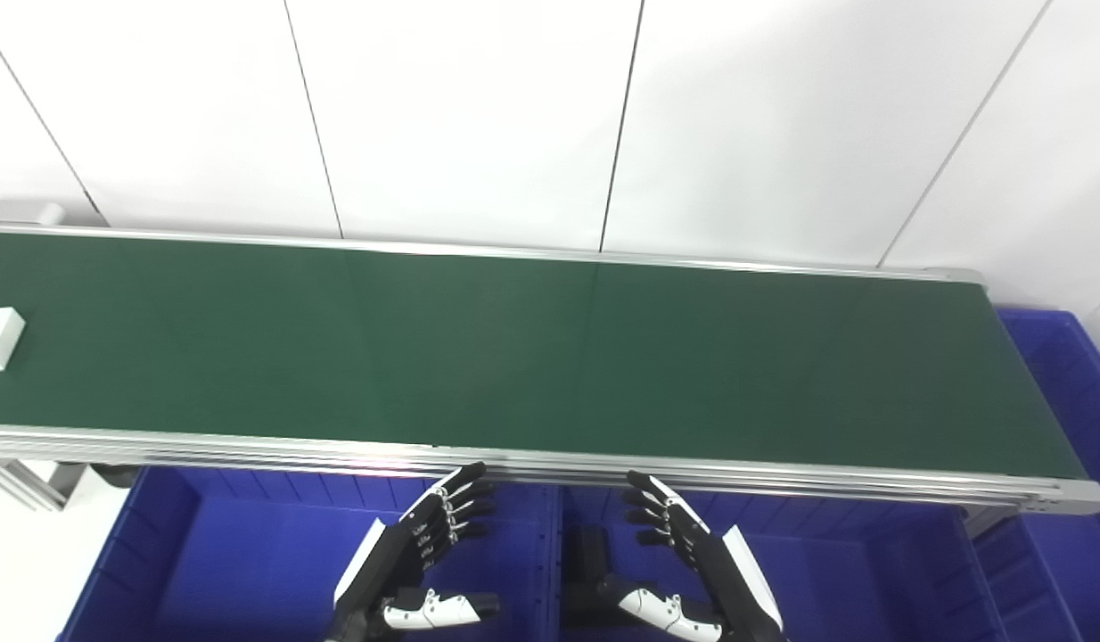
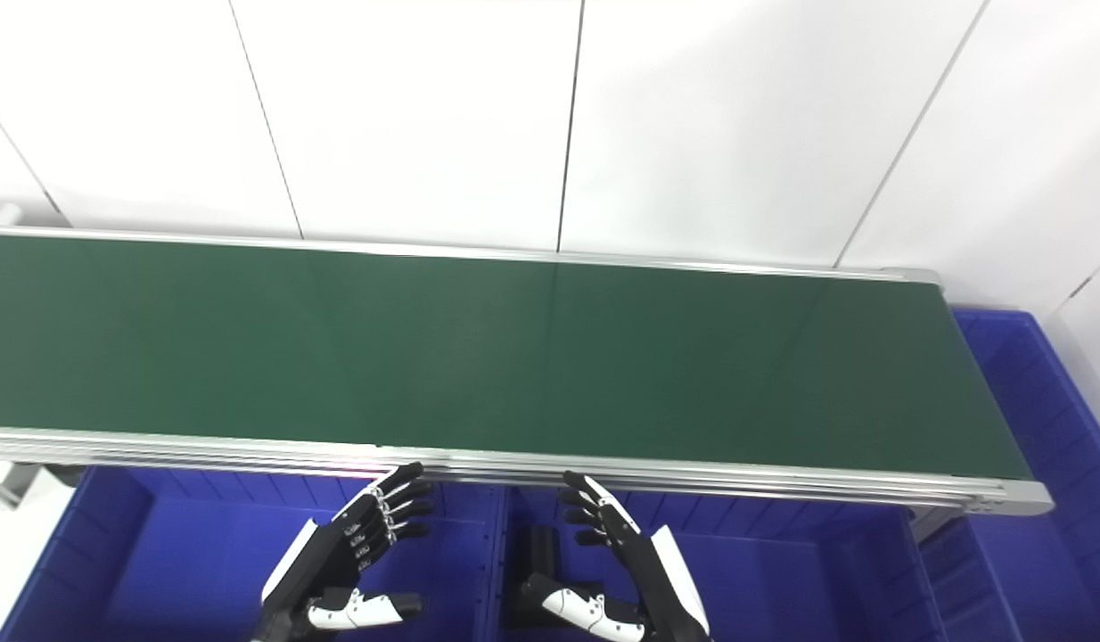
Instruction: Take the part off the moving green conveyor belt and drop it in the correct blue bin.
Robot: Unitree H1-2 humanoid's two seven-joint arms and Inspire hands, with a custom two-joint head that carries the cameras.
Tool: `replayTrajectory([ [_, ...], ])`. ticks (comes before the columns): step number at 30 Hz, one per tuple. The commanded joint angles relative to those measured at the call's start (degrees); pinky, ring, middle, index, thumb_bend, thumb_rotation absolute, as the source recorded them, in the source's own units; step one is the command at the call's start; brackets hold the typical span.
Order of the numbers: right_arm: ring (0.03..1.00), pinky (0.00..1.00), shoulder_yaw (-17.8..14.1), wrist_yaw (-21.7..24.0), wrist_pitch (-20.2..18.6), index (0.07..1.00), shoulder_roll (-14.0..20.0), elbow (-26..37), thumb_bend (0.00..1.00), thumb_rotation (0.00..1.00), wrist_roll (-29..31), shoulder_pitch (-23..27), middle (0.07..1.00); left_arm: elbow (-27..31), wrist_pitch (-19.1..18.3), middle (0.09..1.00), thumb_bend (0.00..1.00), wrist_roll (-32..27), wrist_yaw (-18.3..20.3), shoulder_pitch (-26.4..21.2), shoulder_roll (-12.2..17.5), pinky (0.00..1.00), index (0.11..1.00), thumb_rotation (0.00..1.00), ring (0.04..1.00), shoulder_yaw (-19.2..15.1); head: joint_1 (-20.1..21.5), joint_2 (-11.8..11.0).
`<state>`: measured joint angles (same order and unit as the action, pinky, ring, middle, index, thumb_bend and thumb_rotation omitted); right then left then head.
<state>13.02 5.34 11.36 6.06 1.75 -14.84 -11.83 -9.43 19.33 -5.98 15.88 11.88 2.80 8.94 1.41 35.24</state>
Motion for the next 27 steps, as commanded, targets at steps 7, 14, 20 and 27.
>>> replayTrajectory([
  [7, 0.813, 0.74, -0.1, -0.3, 1.0, 0.899, -0.2, 1.6, 0.66, 0.48, 0.4, 0.4, 0.849, 1.3, 0.6, 0.853, 0.96, 0.2, 0.0, -0.5, 0.0, 0.77, 0.892, 0.26, 0.824, 0.2, 0.0, 0.0],
  [14, 0.812, 0.74, 0.0, -0.2, 1.0, 0.899, -0.1, 1.7, 0.66, 0.47, 0.2, 0.4, 0.849, 1.3, 0.7, 0.855, 0.95, 0.1, 0.2, -0.4, 0.1, 0.77, 0.889, 0.26, 0.826, 0.3, 0.0, 0.0],
  [20, 0.812, 0.74, -0.1, -0.2, 0.9, 0.899, -0.2, 1.7, 0.66, 0.47, 0.4, 0.4, 0.848, 1.3, 0.7, 0.851, 0.96, -0.1, 0.1, -0.5, 0.0, 0.77, 0.890, 0.26, 0.820, 0.2, 0.0, 0.0],
  [27, 0.811, 0.74, -0.2, -0.2, 1.3, 0.900, -0.1, 1.5, 0.67, 0.48, 0.8, 0.4, 0.849, 1.6, 0.5, 0.853, 0.95, 0.0, -0.1, -0.3, 0.0, 0.77, 0.890, 0.25, 0.822, 0.1, 0.1, 0.1],
])
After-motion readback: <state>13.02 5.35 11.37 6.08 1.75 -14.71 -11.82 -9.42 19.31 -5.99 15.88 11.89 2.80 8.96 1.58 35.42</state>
